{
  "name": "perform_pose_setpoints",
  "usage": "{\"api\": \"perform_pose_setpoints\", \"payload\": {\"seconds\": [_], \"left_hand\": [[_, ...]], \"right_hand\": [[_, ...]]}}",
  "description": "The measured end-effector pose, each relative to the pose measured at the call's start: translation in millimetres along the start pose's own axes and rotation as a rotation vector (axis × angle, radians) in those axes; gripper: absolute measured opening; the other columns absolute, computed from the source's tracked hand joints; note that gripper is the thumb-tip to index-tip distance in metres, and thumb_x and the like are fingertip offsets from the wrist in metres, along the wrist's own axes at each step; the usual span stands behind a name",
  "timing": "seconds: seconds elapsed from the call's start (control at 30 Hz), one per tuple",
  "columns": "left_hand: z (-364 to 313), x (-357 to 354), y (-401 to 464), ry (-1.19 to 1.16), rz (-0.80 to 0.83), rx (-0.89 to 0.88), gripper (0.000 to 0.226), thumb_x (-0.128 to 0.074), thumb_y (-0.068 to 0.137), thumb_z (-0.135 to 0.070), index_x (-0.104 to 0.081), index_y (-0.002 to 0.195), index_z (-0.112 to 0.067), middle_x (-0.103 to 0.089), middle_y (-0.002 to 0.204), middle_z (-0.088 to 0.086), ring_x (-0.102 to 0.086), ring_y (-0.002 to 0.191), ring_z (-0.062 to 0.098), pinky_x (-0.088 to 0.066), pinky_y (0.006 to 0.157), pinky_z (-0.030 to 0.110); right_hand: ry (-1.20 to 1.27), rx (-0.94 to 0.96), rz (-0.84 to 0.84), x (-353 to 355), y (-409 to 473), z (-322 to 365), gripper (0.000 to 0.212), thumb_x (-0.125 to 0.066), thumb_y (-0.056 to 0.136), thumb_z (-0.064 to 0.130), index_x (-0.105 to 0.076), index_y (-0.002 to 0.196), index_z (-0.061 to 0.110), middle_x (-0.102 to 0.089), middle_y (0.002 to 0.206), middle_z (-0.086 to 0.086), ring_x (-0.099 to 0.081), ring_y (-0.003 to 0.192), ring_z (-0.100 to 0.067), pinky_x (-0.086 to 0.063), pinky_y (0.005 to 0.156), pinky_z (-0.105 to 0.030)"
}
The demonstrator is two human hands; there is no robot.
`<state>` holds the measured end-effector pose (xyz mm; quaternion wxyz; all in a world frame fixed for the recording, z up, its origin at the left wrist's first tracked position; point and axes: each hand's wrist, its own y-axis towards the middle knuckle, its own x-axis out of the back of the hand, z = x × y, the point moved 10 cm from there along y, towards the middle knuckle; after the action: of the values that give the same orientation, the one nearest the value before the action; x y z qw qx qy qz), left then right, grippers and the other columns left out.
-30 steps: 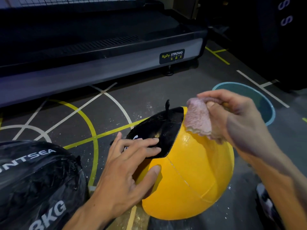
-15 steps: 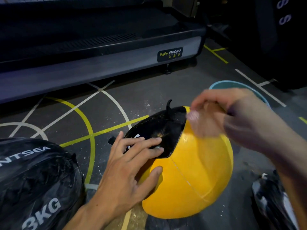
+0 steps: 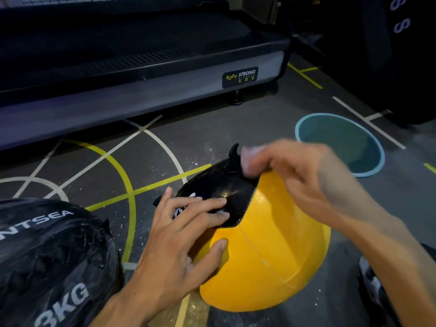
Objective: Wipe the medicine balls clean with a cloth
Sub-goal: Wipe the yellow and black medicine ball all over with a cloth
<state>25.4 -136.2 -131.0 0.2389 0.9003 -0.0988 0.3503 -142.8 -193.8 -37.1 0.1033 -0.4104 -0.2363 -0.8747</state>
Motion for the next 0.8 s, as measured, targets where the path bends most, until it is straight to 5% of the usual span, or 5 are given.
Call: {"api": "perform_pose_setpoints", "payload": {"seconds": [0.23, 0.43, 0.6, 0.73, 0.8], "left_hand": [[4, 5, -5, -0.028, -0.030, -0.008, 0.027, -0.063, 0.092, -0.045, -0.071, 0.115, -0.034, -0.058, 0.138, -0.024, -0.052, 0.127, 0.019, -0.018, 0.121, 0.063], [4, 6, -10, -0.011, -0.044, -0.021, 0.025, -0.067, 0.086, -0.044, -0.074, 0.106, -0.031, -0.060, 0.133, -0.023, -0.054, 0.124, 0.021, -0.019, 0.121, 0.061], [4, 6, -10, -0.022, -0.046, -0.022, 0.025, -0.067, 0.086, -0.043, -0.073, 0.106, -0.032, -0.060, 0.133, -0.024, -0.052, 0.125, 0.021, -0.019, 0.121, 0.057], [3, 7, -10, -0.018, -0.053, -0.030, 0.024, -0.067, 0.085, -0.044, -0.073, 0.105, -0.031, -0.060, 0.133, -0.024, -0.051, 0.125, 0.019, -0.020, 0.121, 0.055], [3, 6, -10, -0.013, -0.054, -0.034, 0.024, -0.067, 0.085, -0.043, -0.073, 0.105, -0.031, -0.060, 0.132, -0.023, -0.051, 0.125, 0.020, -0.020, 0.121, 0.053]], "right_hand": [[0.191, -0.107, -0.233, 25, -3, -15, 0.027, -0.049, 0.094, 0.005, -0.074, 0.101, 0.012, -0.075, 0.090, 0.003, -0.071, 0.083, -0.011, -0.056, 0.072, -0.021], [0.108, 0.019, 0.062, -23, -6, 17, 0.035, -0.054, 0.091, -0.008, -0.074, 0.097, 0.020, -0.070, 0.092, 0.015, -0.068, 0.088, -0.005, -0.050, 0.073, -0.021], [0.013, -0.074, -0.214, 9, 2, -4, 0.025, -0.052, 0.093, 0.011, -0.073, 0.099, 0.023, -0.068, 0.079, 0.021, -0.065, 0.077, 0.001, -0.048, 0.068, -0.018], [0.147, -0.079, 0.168, -33, -2, 11, 0.033, -0.052, 0.093, 0.005, -0.072, 0.093, 0.031, -0.065, 0.072, 0.017, -0.060, 0.067, -0.003, -0.044, 0.060, -0.019], [0.263, -0.066, 0.030, -18, 3, 10, 0.038, -0.050, 0.092, -0.001, -0.073, 0.094, 0.029, -0.069, 0.080, 0.014, -0.065, 0.076, -0.006, -0.050, 0.066, -0.024]]}}
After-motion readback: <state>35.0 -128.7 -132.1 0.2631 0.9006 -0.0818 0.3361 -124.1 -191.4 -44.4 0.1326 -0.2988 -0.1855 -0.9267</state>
